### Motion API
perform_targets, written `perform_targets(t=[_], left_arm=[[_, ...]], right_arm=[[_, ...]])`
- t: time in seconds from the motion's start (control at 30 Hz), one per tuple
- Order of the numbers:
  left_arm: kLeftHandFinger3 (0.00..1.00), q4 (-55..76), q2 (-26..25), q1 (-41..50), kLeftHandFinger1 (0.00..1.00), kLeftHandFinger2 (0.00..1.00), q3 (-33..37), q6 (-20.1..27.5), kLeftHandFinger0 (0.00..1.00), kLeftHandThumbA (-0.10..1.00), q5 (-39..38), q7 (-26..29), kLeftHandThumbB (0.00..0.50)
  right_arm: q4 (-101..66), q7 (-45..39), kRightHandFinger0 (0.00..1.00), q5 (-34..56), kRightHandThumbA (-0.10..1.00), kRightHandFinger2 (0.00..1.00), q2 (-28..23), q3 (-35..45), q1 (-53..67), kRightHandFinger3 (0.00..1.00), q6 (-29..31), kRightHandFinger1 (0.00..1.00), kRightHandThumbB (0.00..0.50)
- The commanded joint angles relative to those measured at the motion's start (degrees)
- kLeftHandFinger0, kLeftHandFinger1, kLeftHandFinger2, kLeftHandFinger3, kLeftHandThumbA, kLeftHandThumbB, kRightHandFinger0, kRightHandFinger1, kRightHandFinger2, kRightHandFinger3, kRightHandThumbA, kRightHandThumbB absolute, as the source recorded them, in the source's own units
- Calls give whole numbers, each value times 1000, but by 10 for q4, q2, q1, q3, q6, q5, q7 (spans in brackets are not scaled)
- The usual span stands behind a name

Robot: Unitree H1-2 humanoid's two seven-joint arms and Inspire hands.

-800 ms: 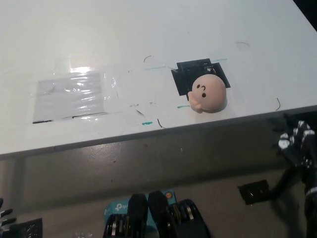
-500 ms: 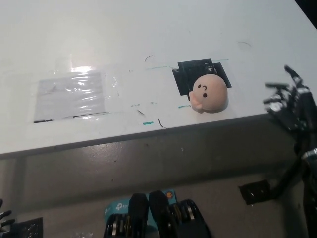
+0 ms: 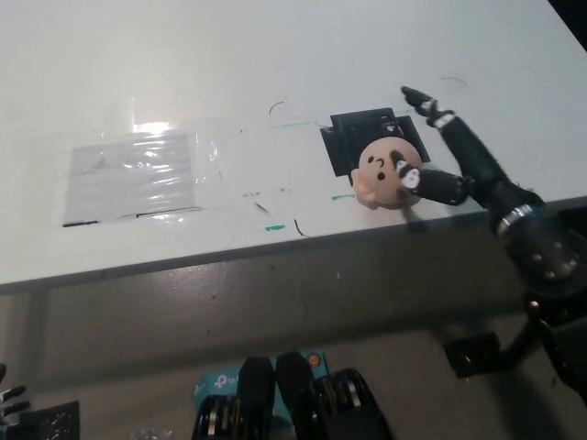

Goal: The robot uses its right hand to grab and squeeze a pink dumpling toy kept on the black mask on the desk

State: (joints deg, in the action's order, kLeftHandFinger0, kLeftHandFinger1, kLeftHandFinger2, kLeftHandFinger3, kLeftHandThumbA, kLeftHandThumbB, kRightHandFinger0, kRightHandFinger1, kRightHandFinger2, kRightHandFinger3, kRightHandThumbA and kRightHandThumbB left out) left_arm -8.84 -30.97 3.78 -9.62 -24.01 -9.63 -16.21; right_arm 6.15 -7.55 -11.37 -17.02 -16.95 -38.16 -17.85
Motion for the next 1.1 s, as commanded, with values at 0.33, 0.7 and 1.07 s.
perform_targets(t=[0.33, 0.7, 1.07], left_arm=[[940, 19, -17, -4, 791, 870, -3, -10, 678, 1000, -1, -11, 79], [944, 17, -16, -7, 785, 886, -2, -9, 679, 1000, 0, -15, 70], [892, 2, -16, -16, 761, 870, -3, 5, 640, 1000, -3, -21, 88]], right_arm=[[194, 67, 1000, -114, 581, 1000, 53, -35, -104, 1000, 61, 1000, 489], [402, 149, 1000, -144, 526, 1000, 60, -44, -145, 1000, 161, 1000, 454], [472, 55, 1000, -136, 325, 1000, 65, -64, -143, 1000, 166, 1000, 346]])
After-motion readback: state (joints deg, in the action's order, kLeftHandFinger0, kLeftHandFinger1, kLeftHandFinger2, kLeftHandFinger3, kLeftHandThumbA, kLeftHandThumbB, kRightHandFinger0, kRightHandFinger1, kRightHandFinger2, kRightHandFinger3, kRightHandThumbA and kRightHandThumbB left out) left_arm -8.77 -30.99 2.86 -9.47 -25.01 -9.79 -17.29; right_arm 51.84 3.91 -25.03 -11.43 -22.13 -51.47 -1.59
